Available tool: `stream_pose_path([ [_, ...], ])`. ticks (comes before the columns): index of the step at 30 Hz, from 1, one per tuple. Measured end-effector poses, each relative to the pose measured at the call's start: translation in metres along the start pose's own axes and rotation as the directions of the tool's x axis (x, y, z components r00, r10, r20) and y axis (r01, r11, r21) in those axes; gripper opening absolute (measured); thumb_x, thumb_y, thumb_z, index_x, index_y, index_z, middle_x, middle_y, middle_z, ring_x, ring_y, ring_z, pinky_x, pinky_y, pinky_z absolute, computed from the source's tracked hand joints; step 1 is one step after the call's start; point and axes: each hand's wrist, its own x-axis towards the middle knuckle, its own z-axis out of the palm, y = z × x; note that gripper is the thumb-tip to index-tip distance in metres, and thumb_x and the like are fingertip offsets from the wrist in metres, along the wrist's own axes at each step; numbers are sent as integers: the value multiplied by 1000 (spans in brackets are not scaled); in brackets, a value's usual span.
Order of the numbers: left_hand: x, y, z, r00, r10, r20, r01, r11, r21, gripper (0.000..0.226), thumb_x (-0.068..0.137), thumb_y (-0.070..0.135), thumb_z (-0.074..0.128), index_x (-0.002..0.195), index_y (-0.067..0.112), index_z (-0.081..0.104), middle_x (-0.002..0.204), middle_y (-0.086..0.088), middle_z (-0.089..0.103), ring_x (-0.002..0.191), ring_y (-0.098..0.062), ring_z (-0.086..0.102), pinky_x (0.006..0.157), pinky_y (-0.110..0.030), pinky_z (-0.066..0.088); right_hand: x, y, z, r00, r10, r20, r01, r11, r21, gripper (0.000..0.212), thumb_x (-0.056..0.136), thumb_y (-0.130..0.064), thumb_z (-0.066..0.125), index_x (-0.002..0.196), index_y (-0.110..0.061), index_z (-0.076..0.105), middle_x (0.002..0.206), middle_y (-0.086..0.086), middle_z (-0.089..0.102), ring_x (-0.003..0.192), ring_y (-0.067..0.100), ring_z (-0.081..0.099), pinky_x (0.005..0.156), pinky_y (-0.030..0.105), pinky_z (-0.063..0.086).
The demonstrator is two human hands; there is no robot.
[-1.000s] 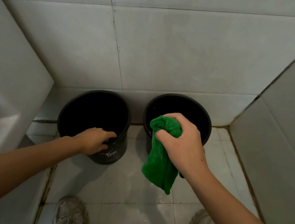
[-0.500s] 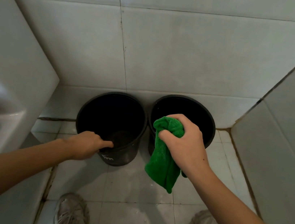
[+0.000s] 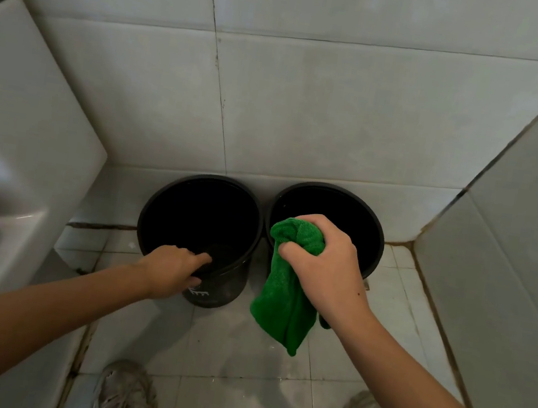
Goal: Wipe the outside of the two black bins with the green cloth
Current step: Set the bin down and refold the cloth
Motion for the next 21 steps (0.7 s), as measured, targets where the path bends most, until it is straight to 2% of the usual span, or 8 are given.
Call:
stream_pose_path([
  [2,-10,15,-19,992,-41,-117,6,958,-287,44,97,41,53,137,25,47,125,3,65,112,-14,63,92,-31,50,0,-3,-1,1000,-9,-10,9,1000,16,22,77,-21,72,94,-32,66,82,-11,68,76,4,65,72,35,58],
  [3,-17,26,-34,978,-69,-196,-34,876,-482,40,96,40,54,134,26,52,123,4,66,113,-12,62,95,-32,50,1,-4,-2,1000,-10,-19,11,1000,25,22,76,-22,73,94,-32,66,82,-11,68,77,5,65,73,35,58],
  [5,-36,50,-68,944,-103,-313,-194,594,-781,34,94,40,56,126,28,58,117,8,69,111,-3,62,97,-29,50,3,-9,-3,999,-13,-39,15,999,42,22,77,-23,74,94,-32,66,81,-11,67,77,5,65,74,36,57],
  [7,-59,73,-99,942,-17,-336,-301,405,-863,43,87,47,58,127,32,56,120,13,66,113,3,59,95,-19,49,4,-14,-4,998,-21,-56,25,997,70,20,77,-22,74,94,-31,66,81,-10,67,76,5,65,72,35,57],
  [10,-83,91,-118,926,-9,-376,-311,545,-779,68,76,53,66,138,34,46,123,21,62,113,7,57,96,-19,49,1,-24,-6,998,-28,-58,38,982,184,17,79,-19,75,89,-30,66,79,-7,70,73,6,66,68,31,57],
  [15,-95,91,-123,867,-205,-454,-219,662,-716,52,77,41,70,125,33,53,103,12,68,93,-7,67,79,-40,58,-14,-42,-11,997,5,72,-33,918,395,14,83,-12,73,96,-16,71,84,3,73,78,14,71,68,30,58],
  [18,-101,72,-135,882,-136,-451,-267,644,-717,27,83,24,72,108,28,64,96,11,72,89,-5,68,77,-37,57,-17,-47,-26,987,6,161,-69,918,390,15,82,-3,71,93,-12,69,79,6,73,72,17,70,63,29,57],
  [21,-112,53,-154,903,-76,-422,-311,563,-766,21,81,21,74,102,22,69,91,9,75,83,-4,71,70,-23,57,-12,-51,-46,970,-26,242,-50,952,301,8,81,-6,74,83,-13,69,74,5,72,69,17,70,60,27,54],
])
